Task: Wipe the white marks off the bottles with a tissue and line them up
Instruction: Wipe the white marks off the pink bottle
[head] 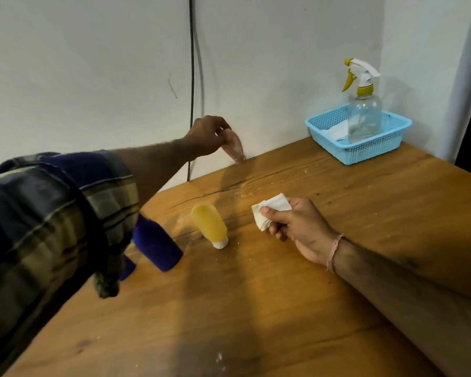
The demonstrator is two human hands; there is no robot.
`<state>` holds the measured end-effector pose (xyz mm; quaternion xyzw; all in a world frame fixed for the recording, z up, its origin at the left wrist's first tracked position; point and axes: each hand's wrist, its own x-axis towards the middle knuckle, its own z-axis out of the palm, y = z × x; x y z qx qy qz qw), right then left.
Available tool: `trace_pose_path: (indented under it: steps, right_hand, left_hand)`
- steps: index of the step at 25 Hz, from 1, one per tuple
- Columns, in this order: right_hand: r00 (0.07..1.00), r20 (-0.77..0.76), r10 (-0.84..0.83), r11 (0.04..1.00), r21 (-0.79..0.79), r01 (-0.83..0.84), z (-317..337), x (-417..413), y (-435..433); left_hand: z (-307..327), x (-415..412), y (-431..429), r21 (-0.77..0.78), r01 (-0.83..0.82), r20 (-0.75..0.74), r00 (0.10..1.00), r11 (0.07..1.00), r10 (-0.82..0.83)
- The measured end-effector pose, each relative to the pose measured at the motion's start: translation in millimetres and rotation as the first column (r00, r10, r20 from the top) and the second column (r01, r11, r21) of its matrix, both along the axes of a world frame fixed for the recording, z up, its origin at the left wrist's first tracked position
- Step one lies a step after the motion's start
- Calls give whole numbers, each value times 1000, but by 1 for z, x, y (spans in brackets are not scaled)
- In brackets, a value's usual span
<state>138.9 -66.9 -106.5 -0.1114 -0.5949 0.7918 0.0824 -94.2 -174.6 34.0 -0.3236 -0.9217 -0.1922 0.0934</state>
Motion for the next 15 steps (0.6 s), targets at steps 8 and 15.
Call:
trace_pose_path:
  steps: [8, 15]
  right_hand:
    - [987, -20, -159, 987, 14, 159, 5, 24, -14]
    - [979, -61, -195, 980, -51, 192, 2, 84, -70]
  left_hand:
    - [29, 140, -81, 580, 53, 414, 840, 813, -350]
    - [-60, 243, -159, 646, -173, 610, 703, 744, -366]
